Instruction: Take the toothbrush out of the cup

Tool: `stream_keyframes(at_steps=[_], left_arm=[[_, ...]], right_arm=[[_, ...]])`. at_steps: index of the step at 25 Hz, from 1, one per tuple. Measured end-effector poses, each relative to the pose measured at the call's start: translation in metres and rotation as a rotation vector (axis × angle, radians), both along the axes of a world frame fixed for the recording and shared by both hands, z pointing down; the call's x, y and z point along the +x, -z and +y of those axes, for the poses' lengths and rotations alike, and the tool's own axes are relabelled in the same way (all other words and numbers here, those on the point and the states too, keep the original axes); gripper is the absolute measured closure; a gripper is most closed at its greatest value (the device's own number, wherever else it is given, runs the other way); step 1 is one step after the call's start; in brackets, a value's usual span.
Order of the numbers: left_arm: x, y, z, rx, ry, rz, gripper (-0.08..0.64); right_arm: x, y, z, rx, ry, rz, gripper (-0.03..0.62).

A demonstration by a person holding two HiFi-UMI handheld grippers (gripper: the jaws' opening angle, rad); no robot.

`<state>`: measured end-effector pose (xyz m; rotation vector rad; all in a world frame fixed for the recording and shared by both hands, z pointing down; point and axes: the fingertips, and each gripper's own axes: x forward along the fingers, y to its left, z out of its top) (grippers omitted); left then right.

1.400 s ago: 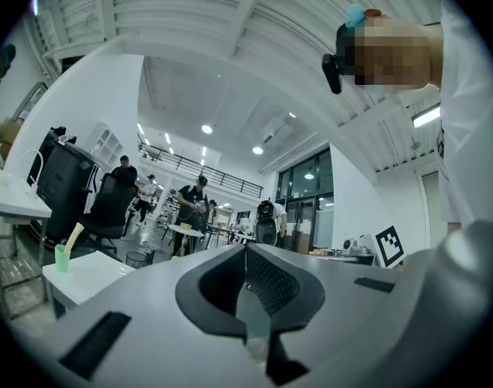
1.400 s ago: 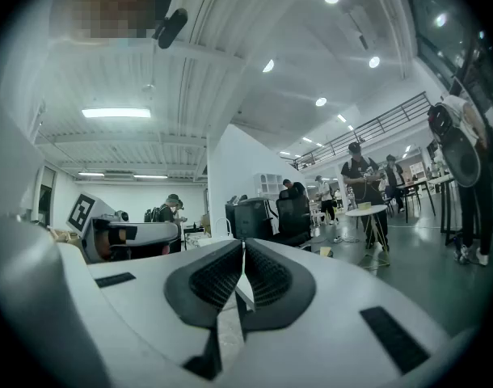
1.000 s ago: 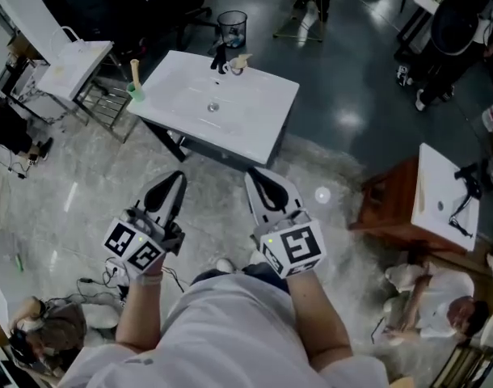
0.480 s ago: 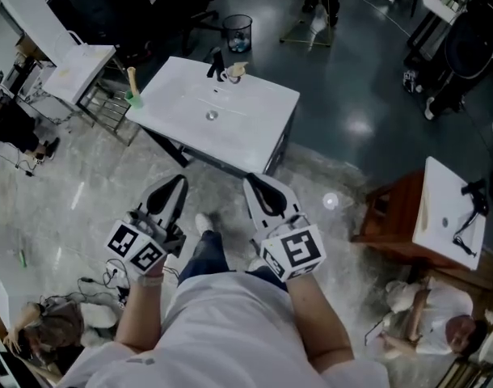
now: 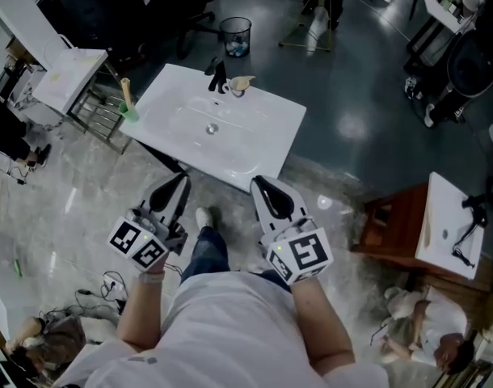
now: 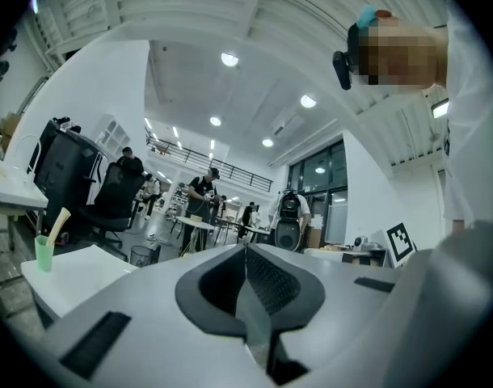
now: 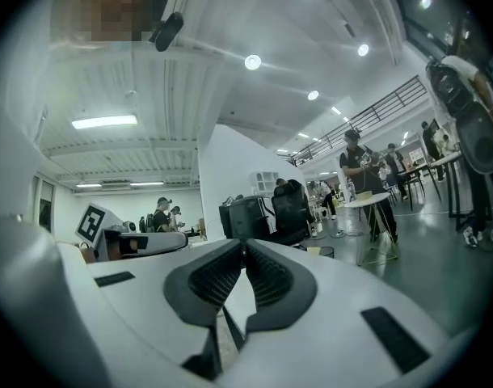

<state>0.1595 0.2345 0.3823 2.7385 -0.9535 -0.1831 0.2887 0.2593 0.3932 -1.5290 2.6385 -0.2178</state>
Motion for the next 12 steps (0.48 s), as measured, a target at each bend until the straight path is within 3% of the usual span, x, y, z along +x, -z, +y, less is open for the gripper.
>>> stream_keyframes(at_steps=[12], left_arm=[[-0.063, -0.027, -0.156, -0.055, -0.109, 0.009, 0.541]], right_arm=[[-0.052, -0.04, -0.144, -0.093, -0.148, 0.005, 0.565]])
